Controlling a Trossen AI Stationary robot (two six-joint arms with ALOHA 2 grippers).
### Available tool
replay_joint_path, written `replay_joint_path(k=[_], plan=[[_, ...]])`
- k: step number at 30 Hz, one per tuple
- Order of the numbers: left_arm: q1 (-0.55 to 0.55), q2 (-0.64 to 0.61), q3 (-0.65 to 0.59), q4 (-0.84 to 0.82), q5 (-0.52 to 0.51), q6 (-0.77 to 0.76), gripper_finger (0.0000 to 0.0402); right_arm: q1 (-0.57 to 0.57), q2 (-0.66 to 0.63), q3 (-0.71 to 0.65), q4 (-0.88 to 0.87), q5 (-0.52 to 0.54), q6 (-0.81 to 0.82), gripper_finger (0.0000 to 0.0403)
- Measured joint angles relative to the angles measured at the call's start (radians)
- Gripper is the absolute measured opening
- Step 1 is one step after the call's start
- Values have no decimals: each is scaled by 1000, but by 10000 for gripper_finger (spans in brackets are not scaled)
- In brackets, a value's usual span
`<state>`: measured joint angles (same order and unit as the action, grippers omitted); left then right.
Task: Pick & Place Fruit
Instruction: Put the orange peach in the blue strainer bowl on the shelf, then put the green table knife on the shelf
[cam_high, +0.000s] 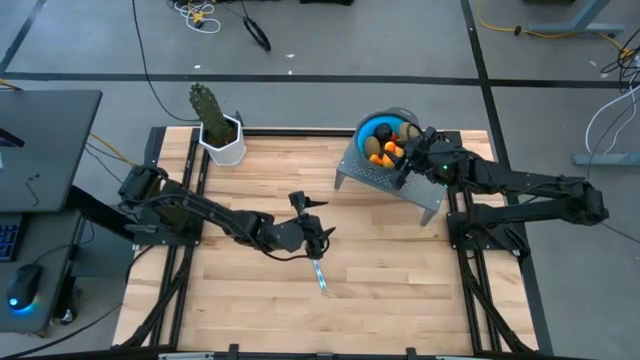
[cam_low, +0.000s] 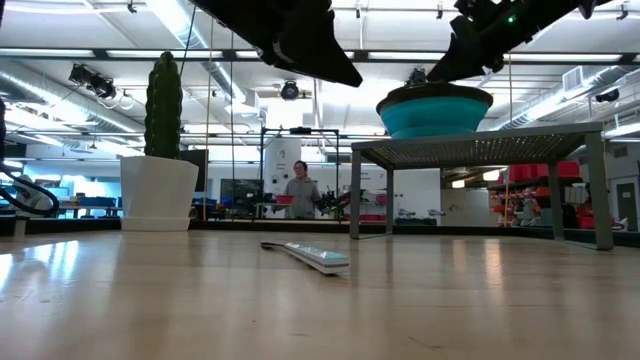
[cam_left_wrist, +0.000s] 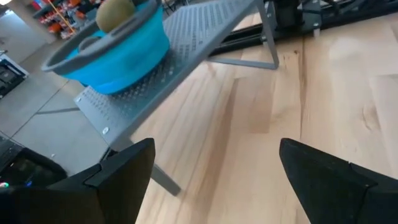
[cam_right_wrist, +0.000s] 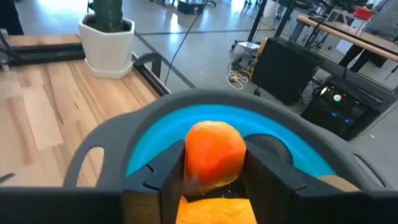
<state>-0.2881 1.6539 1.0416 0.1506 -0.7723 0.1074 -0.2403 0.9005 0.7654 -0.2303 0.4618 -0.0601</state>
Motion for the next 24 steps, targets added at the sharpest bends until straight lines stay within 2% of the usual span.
replay_joint_path(k=[11, 15, 20, 24], plan=[[0, 0, 0, -13, 30, -26, 352, -2, 1, 0, -14, 31, 0, 246], [-5, 0, 0, -49, 36, -47, 352, 11, 1, 0, -13, -72, 13, 251], [-27, 0, 0, -136, 191, -102, 352, 72, 1, 0, 6, -254, 71, 252], [-52, 0, 0, -221, 321, -100, 352, 183, 5, 0, 14, -283, 83, 252]])
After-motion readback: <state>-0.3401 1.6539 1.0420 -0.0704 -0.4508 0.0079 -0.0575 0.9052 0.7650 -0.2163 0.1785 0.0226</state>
